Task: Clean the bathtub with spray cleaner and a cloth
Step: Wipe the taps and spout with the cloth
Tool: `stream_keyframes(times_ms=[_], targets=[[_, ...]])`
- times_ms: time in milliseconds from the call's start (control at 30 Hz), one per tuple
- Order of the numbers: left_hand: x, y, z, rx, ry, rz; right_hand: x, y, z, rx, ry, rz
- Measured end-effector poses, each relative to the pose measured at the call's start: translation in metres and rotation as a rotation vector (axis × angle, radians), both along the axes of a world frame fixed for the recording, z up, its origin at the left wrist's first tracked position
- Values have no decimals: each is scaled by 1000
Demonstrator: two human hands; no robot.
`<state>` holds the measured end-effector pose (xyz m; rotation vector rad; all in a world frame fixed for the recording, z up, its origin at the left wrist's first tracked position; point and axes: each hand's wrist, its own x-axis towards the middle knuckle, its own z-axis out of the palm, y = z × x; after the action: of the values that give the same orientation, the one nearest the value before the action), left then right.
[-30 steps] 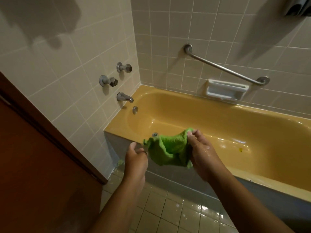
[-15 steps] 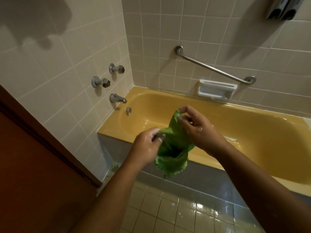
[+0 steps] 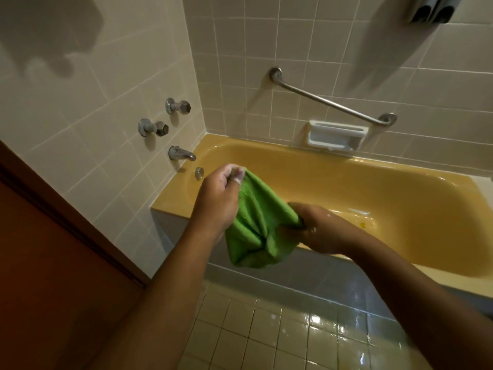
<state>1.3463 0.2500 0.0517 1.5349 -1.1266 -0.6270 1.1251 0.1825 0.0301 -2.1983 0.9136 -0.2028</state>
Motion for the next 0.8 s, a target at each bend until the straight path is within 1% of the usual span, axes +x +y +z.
stream_keyframes(times_ms=[33,67,133,200,233,300,333,367,433,467,500,533,567,600,667,700,767,800], targets=[[2,-1,1,-8,18,21,-5,0,-10,4,43,-4],[3,-1,3,-5,7,22,-10,1,-18,41,33,-32],[7,1,-1,41,-106,-24,-15,3,-29,143,-121,-108],[13,4,-11,96,-266,-40,-16,6,-32,168,-283,-127],[18,5,-16,110,-292,-17,-15,7,-30,195,-360,-145],[25,8,-22,122,-239,63,-14,10,-22,285,-483,-214],[27,8,-23,115,-212,94,-16,10,-19,313,-490,-226],[28,9,-23,100,-207,103,-18,8,-19,291,-445,-225],[23,10,-23,88,-273,71,-20,8,-17,132,-254,-186],[19,10,-22,104,-320,37,-17,9,-17,123,-224,-174],[14,9,-22,128,-351,-8,-13,12,-16,182,-263,-179],[6,9,-21,154,-354,-63,-6,16,-13,272,-340,-177],[-2,10,-20,188,-317,-141,1,20,-7,347,-406,-159],[-10,10,-20,227,-223,-250,8,22,0,404,-458,-132],[-22,12,-24,288,66,-475,16,21,8,425,-502,-113],[-24,14,-27,298,148,-531,18,19,11,427,-513,-136],[-23,15,-32,279,125,-543,15,14,11,450,-540,-192],[-23,14,-31,255,94,-505,11,12,9,457,-537,-199]])
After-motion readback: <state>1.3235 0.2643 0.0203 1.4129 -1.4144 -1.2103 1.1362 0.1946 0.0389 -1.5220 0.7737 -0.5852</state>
